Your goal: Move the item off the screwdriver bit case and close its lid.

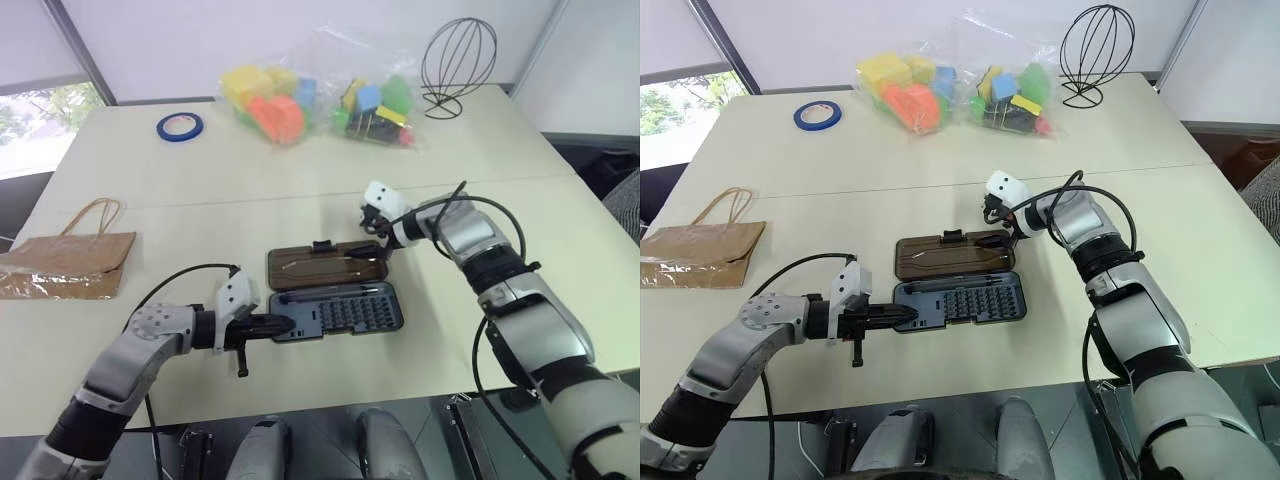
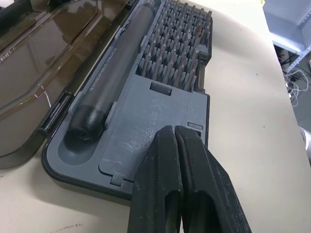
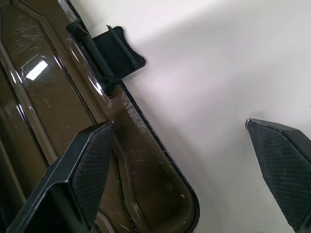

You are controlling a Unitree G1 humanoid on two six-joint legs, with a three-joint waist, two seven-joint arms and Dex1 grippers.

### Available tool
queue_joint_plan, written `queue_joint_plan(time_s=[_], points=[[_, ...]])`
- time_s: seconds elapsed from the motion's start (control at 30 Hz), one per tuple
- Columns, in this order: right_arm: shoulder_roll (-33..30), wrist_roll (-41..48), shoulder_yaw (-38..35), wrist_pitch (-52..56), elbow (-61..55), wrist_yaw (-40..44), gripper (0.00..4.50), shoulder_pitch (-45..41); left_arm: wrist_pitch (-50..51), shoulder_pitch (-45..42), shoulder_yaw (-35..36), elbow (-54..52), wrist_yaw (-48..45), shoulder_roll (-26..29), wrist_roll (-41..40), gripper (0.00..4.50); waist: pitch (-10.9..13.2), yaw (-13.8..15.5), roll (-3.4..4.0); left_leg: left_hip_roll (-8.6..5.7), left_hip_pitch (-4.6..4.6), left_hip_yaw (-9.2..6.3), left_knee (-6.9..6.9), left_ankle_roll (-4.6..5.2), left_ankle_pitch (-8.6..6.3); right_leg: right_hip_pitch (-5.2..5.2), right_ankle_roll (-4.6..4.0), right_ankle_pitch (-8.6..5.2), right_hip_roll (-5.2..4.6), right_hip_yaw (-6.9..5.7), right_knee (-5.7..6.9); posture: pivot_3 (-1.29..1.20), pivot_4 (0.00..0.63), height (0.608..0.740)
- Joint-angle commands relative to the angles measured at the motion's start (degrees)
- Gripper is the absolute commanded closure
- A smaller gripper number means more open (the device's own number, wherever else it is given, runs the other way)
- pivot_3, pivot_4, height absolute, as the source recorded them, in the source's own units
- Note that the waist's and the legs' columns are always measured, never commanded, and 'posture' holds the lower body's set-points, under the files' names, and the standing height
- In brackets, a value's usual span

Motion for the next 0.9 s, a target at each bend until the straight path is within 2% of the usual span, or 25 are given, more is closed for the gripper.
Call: queue_joint_plan(time_s=[0.03,0.17,0.23,0.47,0.53,0.87,0.9], points=[[0.61,-1.06,-0.34,-0.39,-1.12,1.11,1.35,1.07,1.01,0.61,0.15,2.21,0.72,0.69,1.7,4.5,-0.01,0.0,0.02,0.0,0.0,0.0,0.0,0.0,0.0,0.0,0.0,0.0,0.0,0.0,0.0,0.0,0.15,0.74],[0.28,-2.15,0.2,-0.41,-2.17,2.24,3.54,2.18,0.38,0.25,0.19,3.15,0.63,0.72,2.05,4.5,-0.06,0.01,0.05,0.0,0.05,0.0,0.01,0.0,0.0,0.06,0.0,0.0,0.0,0.0,0.0,0.0,0.15,0.74],[0.11,-2.83,0.42,-0.51,-2.92,2.79,4.41,2.68,0.36,0.06,0.27,3.22,0.67,0.7,2.02,4.5,-0.29,0.03,0.04,0.0,0.08,-0.01,0.01,0.0,0.0,0.09,0.0,0.0,0.01,-0.02,0.02,0.0,0.15,0.74],[-0.21,-4.25,0.89,-0.31,-5.22,4.7,4.46,3.8,0.67,-0.83,1.49,3.92,1.74,-0.27,1.59,4.5,-0.45,0.1,0.06,0.02,0.68,-0.03,-0.06,0.04,-0.02,0.71,-0.01,0.0,0.02,-0.04,-0.02,0.0,0.15,0.74],[-0.34,-4.6,1.09,-0.22,-5.47,5.58,4.46,3.83,0.36,-0.86,1.4,4.24,1.7,-0.38,1.86,4.5,-0.45,0.12,0.06,0.02,0.98,-0.03,-0.13,0.41,-0.23,1.03,-0.01,-0.01,0.02,-0.04,-0.13,0.0,0.15,0.74],[0.67,-5.89,0.28,-3.7,0.33,5.38,4.46,2.54,0.25,-1.34,1.27,4.2,2.26,-0.89,2.08,4.5,-0.45,0.17,0.06,0.02,0.98,-0.05,-0.13,0.3,-0.18,1.04,-0.01,-0.01,0.02,-0.05,-0.16,0.0,0.15,0.74],[0.84,-6.29,0.25,-4.13,1.46,4.69,4.21,2.36,0.28,-1.22,1.26,4.04,2.35,-0.91,2.09,4.5,-0.45,0.15,0.06,0.02,0.99,-0.05,-0.13,0.31,-0.18,1.05,-0.01,-0.01,0.02,-0.05,-0.16,0.0,0.15,0.74]])
